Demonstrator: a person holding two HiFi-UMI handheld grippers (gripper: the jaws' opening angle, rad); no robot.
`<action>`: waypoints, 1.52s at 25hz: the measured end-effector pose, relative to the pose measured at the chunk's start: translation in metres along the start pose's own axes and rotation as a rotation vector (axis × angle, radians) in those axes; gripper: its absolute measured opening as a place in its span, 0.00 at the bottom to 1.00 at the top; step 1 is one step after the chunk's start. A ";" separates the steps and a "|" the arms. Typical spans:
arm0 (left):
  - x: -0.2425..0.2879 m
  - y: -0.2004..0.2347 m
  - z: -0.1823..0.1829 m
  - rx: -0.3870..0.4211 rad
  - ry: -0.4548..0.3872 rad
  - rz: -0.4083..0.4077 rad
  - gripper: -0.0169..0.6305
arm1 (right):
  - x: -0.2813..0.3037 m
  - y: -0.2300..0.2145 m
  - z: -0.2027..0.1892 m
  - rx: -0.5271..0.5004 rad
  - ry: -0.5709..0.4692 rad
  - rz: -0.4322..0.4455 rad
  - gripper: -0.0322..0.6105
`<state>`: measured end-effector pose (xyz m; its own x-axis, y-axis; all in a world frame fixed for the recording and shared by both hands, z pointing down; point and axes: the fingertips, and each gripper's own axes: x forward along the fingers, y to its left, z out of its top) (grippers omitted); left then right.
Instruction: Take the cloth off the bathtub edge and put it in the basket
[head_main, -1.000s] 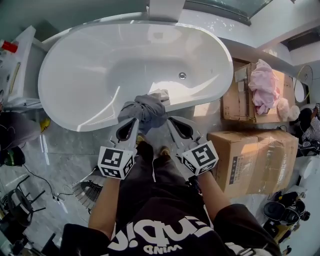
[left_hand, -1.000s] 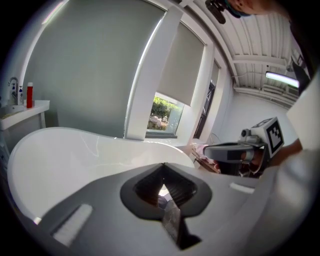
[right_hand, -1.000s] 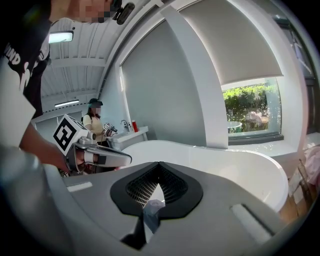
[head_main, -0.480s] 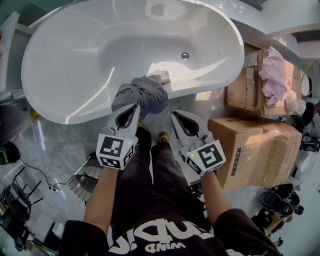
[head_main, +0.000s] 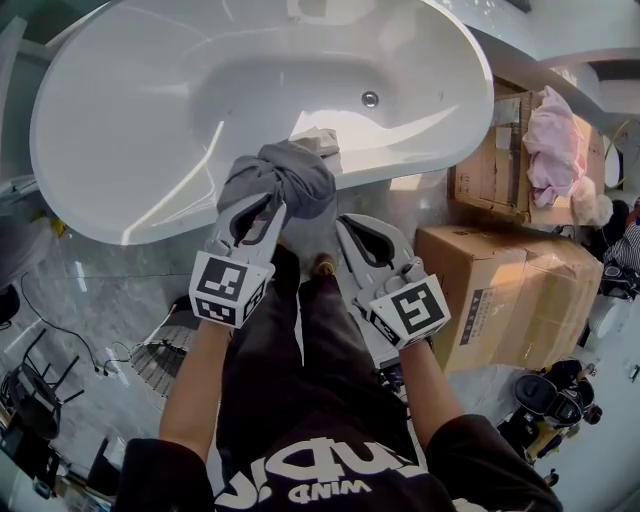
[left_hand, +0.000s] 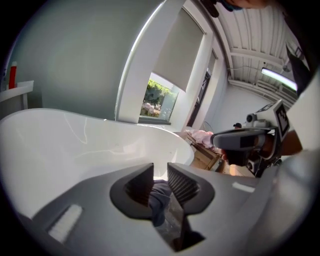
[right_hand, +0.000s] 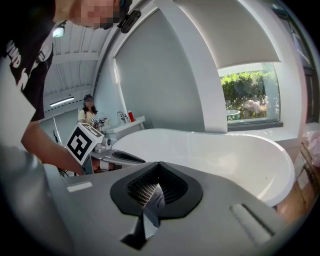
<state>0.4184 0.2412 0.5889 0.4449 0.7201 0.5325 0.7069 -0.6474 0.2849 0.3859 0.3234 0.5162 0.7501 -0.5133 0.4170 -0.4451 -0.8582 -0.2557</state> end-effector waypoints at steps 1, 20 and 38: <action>0.002 -0.001 -0.002 0.002 0.010 -0.012 0.10 | 0.001 0.000 -0.001 0.002 0.001 0.001 0.06; 0.030 0.005 -0.044 0.117 0.164 -0.092 0.46 | 0.005 0.002 -0.028 0.043 0.017 -0.016 0.06; 0.089 0.025 -0.127 0.402 0.483 -0.108 0.46 | 0.005 0.004 -0.058 0.079 0.041 -0.034 0.06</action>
<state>0.4059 0.2578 0.7449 0.1280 0.5214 0.8437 0.9266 -0.3661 0.0857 0.3594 0.3165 0.5682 0.7429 -0.4852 0.4611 -0.3786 -0.8727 -0.3084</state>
